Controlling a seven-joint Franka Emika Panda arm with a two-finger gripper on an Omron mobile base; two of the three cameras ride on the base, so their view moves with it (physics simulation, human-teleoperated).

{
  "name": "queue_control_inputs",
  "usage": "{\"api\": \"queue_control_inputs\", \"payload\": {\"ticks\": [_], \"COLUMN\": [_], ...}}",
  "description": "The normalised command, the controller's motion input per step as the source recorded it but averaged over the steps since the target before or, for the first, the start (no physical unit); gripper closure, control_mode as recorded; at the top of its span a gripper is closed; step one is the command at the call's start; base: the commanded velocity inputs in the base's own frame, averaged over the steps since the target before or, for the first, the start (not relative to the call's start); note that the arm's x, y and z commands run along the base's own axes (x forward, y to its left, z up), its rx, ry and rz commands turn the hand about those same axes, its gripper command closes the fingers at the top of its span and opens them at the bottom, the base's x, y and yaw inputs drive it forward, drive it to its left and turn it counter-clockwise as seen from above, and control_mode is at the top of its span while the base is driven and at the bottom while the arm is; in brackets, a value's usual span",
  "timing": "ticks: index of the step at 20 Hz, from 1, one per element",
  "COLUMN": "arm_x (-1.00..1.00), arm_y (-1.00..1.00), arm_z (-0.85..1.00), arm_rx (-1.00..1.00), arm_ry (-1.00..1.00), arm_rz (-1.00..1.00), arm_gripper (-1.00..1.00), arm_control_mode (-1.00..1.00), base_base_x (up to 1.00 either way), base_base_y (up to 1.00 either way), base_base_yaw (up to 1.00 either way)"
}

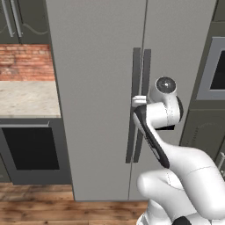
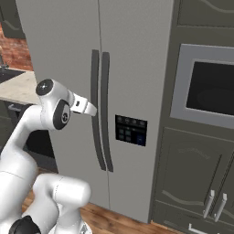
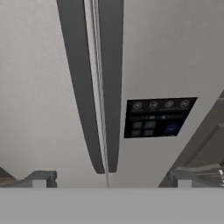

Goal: Retrieve the steak from the fridge and place it on the saucepan with marinade on the stove.

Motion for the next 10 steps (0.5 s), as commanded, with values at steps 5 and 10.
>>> {"api": "queue_control_inputs", "payload": {"ticks": [5, 10], "arm_x": [0.22, 0.01], "arm_y": [0.01, 0.1], "arm_z": [-0.15, 0.13], "arm_rx": [-0.01, 0.0], "arm_ry": [-0.11, -0.05], "arm_rz": [0.0, 0.0], "arm_gripper": [-1.0, -1.0], "arm_control_mode": [-1.0, -1.0], "base_base_x": [0.0, 0.0], "base_base_y": [0.0, 0.0], "base_base_yaw": [0.0, 0.0]}}
